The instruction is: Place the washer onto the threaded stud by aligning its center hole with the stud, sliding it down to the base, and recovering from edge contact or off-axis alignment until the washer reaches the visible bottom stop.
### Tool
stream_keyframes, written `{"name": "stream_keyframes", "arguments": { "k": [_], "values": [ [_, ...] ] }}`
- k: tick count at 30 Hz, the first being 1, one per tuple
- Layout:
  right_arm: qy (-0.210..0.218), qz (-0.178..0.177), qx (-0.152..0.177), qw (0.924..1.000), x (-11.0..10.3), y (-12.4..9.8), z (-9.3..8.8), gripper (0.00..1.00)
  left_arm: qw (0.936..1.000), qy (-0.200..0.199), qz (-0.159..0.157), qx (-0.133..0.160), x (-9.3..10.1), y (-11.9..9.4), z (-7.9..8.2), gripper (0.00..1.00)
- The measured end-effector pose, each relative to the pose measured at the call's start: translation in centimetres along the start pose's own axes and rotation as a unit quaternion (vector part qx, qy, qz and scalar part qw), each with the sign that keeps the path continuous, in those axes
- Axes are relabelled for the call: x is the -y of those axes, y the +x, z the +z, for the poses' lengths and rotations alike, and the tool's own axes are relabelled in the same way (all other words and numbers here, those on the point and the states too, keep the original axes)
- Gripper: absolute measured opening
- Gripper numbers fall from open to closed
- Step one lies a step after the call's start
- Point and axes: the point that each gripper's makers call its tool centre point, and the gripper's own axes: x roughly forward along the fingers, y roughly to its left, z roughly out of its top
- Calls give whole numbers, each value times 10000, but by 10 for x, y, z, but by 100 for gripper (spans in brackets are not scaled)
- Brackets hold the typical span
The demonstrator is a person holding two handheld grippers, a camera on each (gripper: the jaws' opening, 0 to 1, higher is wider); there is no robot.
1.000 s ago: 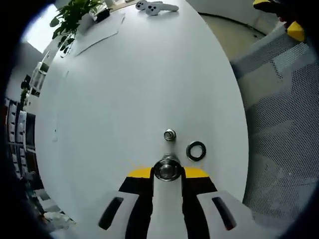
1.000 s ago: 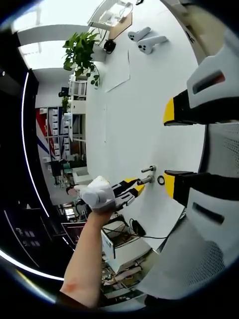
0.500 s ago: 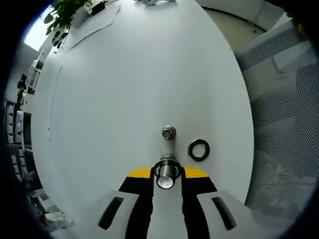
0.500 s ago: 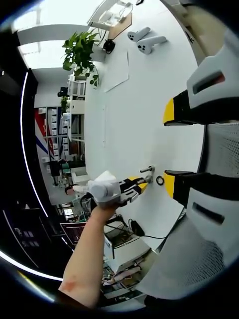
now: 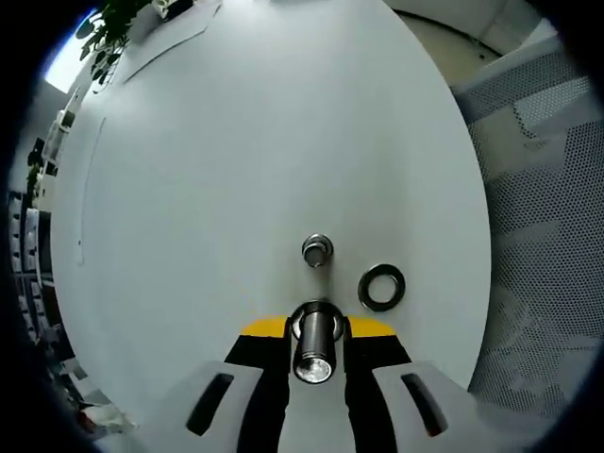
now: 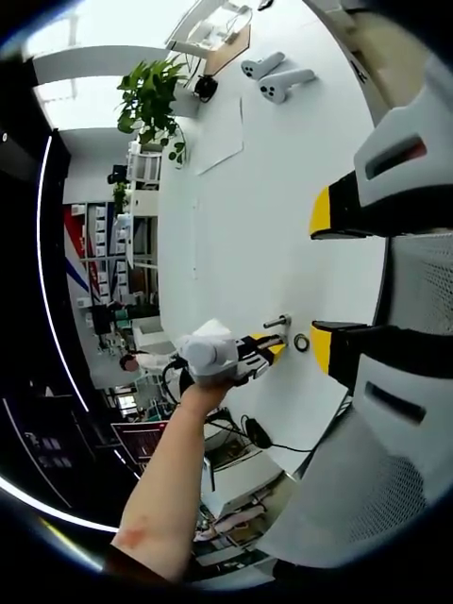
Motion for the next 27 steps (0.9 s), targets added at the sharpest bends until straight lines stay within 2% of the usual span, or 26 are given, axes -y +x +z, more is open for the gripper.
{"name": "stream_keyframes", "arguments": {
  "k": [6, 10, 13, 16, 19, 22, 24, 26, 27],
  "values": [
    [-1, -4, -7, 10000, 0, 0, 0, 37, 9998, -185, -72, 62, 1, 1, 0, 20],
    [-3, -6, -9, 10000, 1, 1, 0, 37, 10000, -48, 34, 49, 0, -1, -3, 21],
    [-7, -1, -13, 10000, 0, 1, 0, 37, 9999, -124, 10, 61, 4, -5, -8, 27],
    [-10, 0, -19, 10000, 0, 1, 0, 37, 9983, -512, -68, 279, 10, -13, -7, 39],
    [-8, -1, -5, 10000, 0, 1, 0, 37, 9965, -577, -66, 595, 12, -23, -4, 39],
    [-8, 2, 5, 10000, 0, 1, 1, 37, 9946, -739, -58, 727, 16, -30, -8, 39],
    [-7, 2, 6, 10000, 0, 1, 0, 37, 9919, -1017, -29, 758, 20, -35, -13, 39],
    [-5, -1, 19, 10000, 0, 1, 1, 37, 9882, -1110, 40, 1056, 22, -42, -10, 39],
    [-4, -2, 26, 10000, 0, 1, 1, 37, 9847, -1287, 27, 1174, 25, -45, -11, 39]
  ]
}}
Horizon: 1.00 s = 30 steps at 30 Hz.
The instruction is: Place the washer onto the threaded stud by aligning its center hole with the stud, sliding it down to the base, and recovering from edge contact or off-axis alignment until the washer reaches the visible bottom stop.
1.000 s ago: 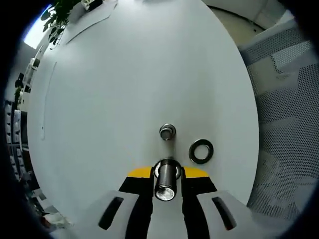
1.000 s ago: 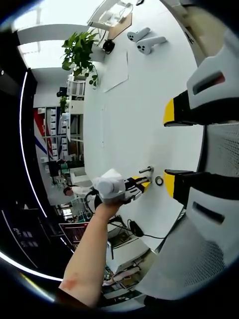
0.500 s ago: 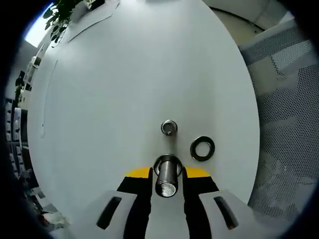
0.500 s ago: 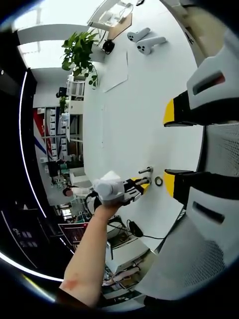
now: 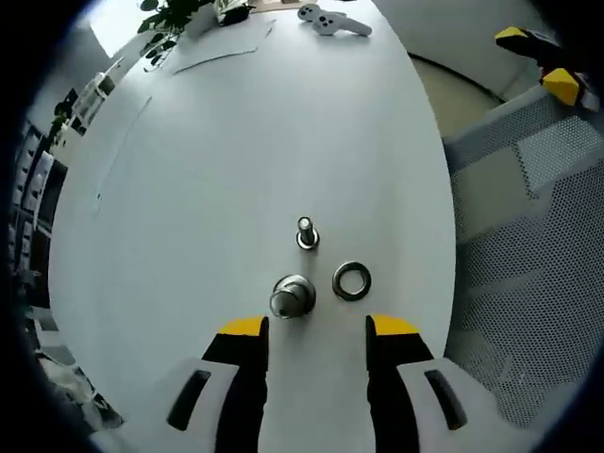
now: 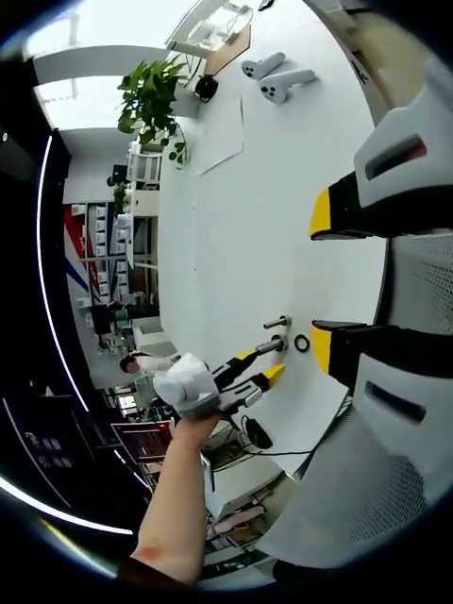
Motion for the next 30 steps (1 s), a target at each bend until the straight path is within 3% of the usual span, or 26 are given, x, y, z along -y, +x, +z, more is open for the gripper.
{"name": "stream_keyframes", "arguments": {
  "k": [5, 14, 30],
  "values": [
    [0, 4, 12, 10000, 0, 0, 0, 37, 9996, -141, -120, 190, 22, -8, -6, 39],
    [2, 2, 17, 10000, 0, 0, 0, 37, 9975, -367, -137, 587, 28, -2, -5, 40],
    [15, -33, 40, 10000, 1, -1, 1, 37, 9978, -287, -203, 567, 37, 40, 0, 39]
  ]
}}
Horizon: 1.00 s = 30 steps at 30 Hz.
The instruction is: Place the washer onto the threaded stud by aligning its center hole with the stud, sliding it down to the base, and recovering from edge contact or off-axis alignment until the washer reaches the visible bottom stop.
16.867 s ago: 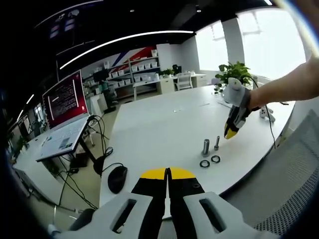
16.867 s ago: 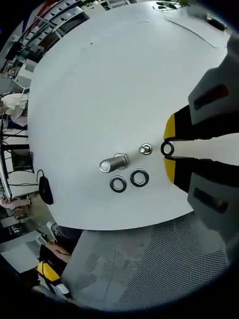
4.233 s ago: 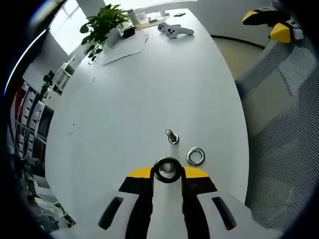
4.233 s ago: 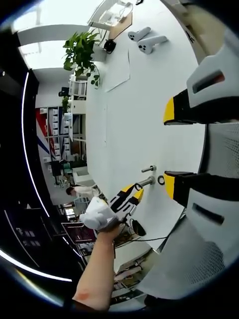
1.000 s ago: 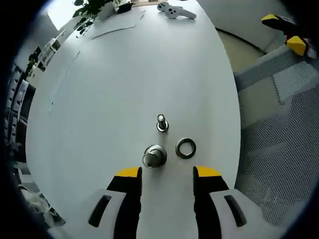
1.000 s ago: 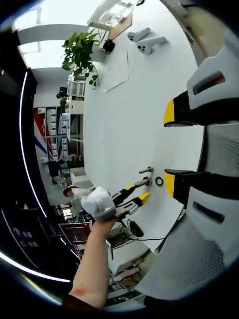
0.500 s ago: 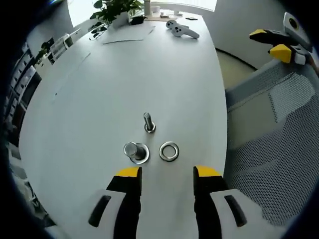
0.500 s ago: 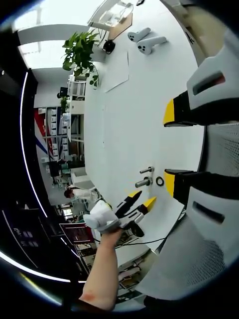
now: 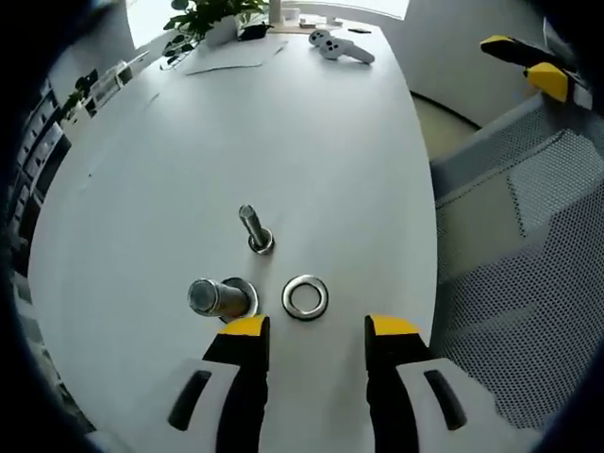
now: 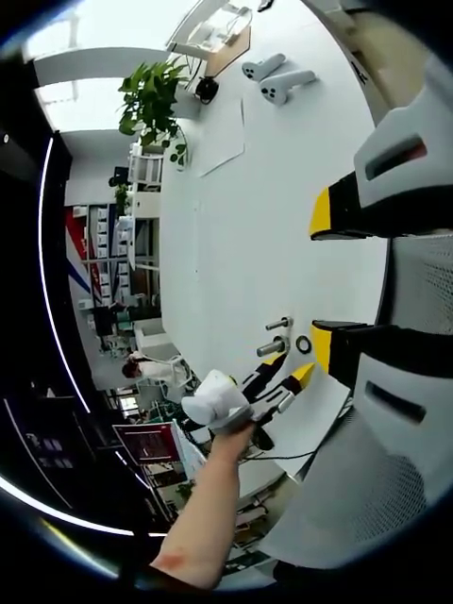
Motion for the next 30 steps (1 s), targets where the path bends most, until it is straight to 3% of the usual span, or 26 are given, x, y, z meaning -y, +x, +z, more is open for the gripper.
{"name": "stream_keyframes", "arguments": {
  "k": [10, 19, 30],
  "values": [
    [6, 0, 26, 10000, 0, 0, 1, 37, 9995, 233, 89, -173, 0, 16, -4, 37],
    [4, 7, 33, 10000, 0, 0, 1, 36, 9990, 362, 250, -101, -5, 18, 2, 31],
    [-3, 21, 5, 10000, 0, 0, 0, 36, 9942, 1036, 179, -246, 6, 20, 6, 21]
  ]
}}
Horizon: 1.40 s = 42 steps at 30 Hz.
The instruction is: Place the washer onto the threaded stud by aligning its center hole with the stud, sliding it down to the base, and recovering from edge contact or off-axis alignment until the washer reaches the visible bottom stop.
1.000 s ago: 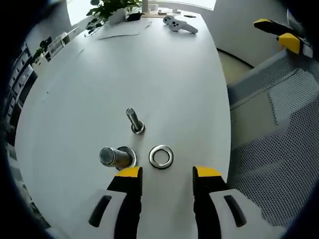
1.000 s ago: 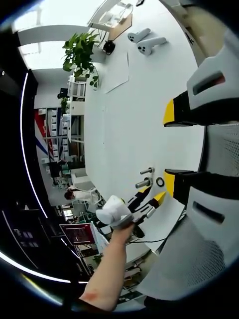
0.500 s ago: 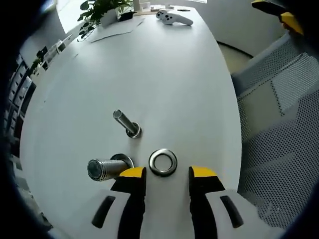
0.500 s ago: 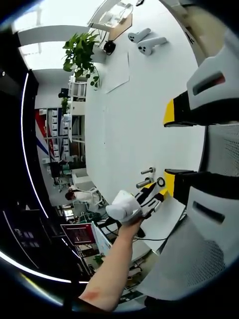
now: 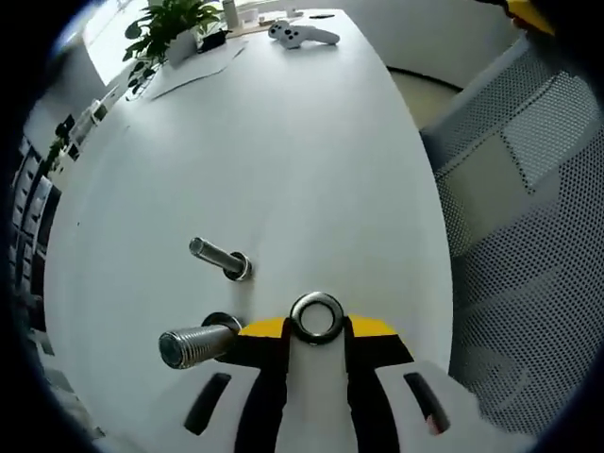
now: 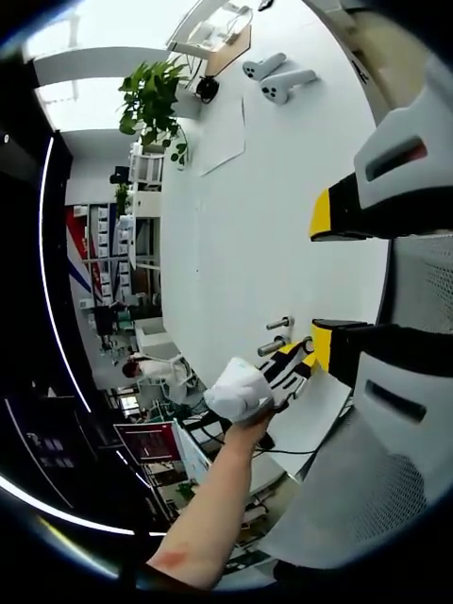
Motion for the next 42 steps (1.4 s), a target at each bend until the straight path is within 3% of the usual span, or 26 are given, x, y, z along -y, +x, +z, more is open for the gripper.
{"name": "stream_keyframes", "arguments": {
  "k": [5, 20, 31, 42],
  "values": [
    [-2, 18, -8, 10000, -1, 0, 0, 36, 9997, -241, -43, 13, -3, 0, 0, 22],
    [2, 30, 9, 10000, -1, 0, 0, 36, 9999, -64, -1, -132, 0, 0, 1, 19],
    [11, 51, 43, 10000, -2, 0, 2, 36, 9993, -158, 336, 110, 6, -7, 3, 18],
    [11, 59, 32, 10000, -2, 0, 1, 36, 9961, -428, 577, 504, -5, -39, 7, 18]
  ]
}}
